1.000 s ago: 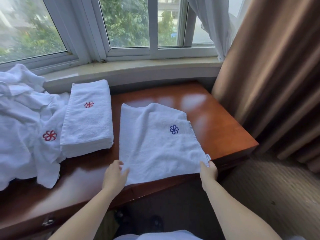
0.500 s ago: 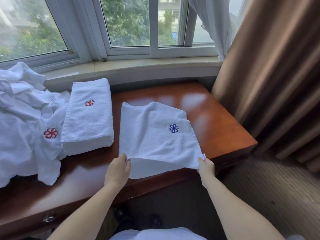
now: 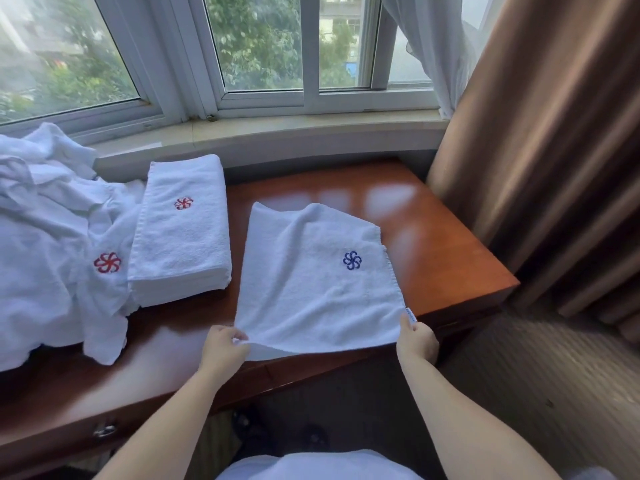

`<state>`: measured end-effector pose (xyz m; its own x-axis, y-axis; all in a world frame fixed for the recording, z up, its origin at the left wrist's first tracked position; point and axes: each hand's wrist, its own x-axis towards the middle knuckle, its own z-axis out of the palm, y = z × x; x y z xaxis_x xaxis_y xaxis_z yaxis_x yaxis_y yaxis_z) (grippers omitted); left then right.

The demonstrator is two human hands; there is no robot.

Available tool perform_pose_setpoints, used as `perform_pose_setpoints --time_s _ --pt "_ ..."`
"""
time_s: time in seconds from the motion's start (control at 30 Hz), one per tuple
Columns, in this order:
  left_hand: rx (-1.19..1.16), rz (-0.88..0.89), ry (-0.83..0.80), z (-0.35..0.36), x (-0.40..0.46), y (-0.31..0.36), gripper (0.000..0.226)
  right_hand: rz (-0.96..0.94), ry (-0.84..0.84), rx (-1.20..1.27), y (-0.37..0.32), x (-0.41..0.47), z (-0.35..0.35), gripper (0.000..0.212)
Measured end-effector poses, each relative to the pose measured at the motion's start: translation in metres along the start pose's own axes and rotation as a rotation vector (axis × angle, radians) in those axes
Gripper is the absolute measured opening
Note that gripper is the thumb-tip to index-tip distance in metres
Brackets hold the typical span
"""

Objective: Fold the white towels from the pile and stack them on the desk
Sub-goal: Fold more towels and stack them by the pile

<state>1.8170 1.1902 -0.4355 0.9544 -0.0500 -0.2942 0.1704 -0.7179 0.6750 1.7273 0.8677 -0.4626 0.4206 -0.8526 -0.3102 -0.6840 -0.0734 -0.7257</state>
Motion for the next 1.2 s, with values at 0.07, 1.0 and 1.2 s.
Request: perform_pose_setpoints --time_s 0.07,1.0,1.2 --pt "-0.215 -0.12 -0.086 -0.002 0.002 0.008 0.015 0.046 -0.009 0.102 -0.001 -0.005 0.004 0.033" --pt "-1.445 0.223 0.113 -0.231 0.007 0.286 0.014 -0.508 -0.003 1.248 -0.343 -0.039 -0.161 0.024" --pt "-1.601 0.278 -0.006 -0.219 -0.002 0.289 0.013 -0.52 0.012 1.186 -0.341 -0.03 -0.147 0.026"
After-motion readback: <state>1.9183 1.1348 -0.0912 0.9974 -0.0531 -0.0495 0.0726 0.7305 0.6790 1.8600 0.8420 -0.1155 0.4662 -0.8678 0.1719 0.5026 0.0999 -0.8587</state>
